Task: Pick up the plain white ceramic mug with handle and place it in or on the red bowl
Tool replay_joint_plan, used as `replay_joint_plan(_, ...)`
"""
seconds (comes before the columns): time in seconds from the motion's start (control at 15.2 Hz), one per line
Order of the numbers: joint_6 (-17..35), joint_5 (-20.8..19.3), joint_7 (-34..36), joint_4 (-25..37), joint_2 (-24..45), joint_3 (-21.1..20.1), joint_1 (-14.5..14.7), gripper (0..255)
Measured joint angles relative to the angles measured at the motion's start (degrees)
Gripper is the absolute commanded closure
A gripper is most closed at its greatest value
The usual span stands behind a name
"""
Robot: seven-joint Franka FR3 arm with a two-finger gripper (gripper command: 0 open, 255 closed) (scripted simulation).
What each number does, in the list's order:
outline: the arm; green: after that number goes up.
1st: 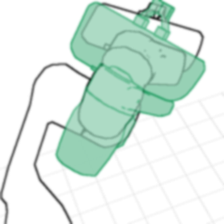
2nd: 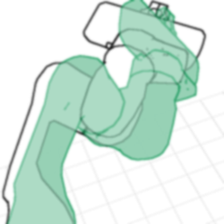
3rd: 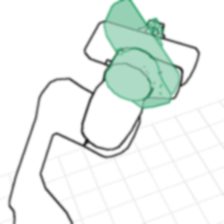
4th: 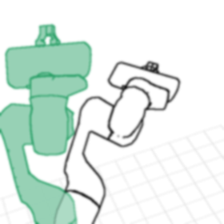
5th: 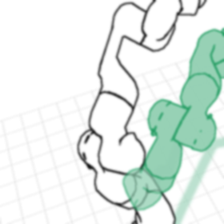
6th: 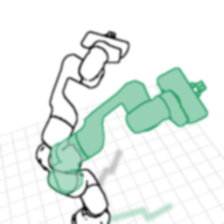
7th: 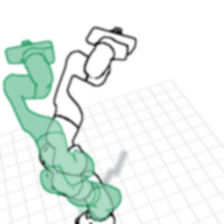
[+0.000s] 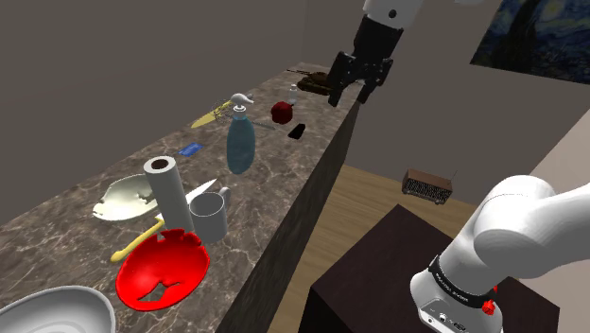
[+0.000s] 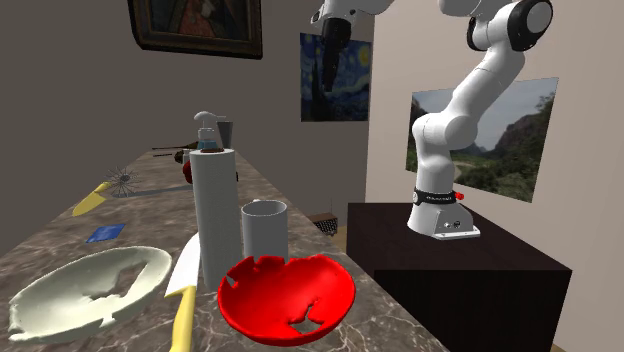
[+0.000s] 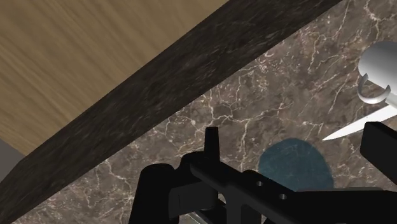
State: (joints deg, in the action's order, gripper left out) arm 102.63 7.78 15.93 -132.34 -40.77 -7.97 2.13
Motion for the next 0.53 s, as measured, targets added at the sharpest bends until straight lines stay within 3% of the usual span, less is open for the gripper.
replay_joint_plan(0.53,7.85,1.08,10.59,1.6,10.34,-10.13,0.87,0)
